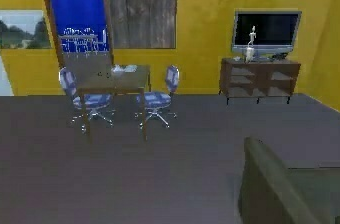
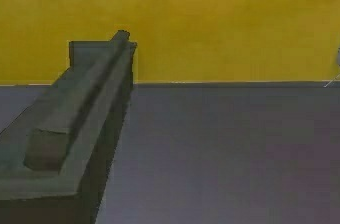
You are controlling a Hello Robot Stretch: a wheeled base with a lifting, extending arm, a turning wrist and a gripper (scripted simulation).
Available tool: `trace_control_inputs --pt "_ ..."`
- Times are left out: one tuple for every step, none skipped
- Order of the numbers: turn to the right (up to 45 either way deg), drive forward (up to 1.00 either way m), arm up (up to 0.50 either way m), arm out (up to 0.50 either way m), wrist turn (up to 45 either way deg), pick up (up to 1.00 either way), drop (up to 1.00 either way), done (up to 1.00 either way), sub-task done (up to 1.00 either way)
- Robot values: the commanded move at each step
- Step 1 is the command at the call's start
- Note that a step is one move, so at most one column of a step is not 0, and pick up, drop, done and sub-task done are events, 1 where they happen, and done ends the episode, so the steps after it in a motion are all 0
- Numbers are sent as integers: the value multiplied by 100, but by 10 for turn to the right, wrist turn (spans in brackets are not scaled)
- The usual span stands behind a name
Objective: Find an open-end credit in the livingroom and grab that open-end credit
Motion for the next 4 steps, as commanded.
trace_control_inputs --pt "0 100 0 0 0 0 0 0 0" --pt "0 75 0 0 0 0 0 0 0" --pt "-450 0 0 0 0 0 0 0 0" --pt "-450 0 0 0 0 0 0 0 0"
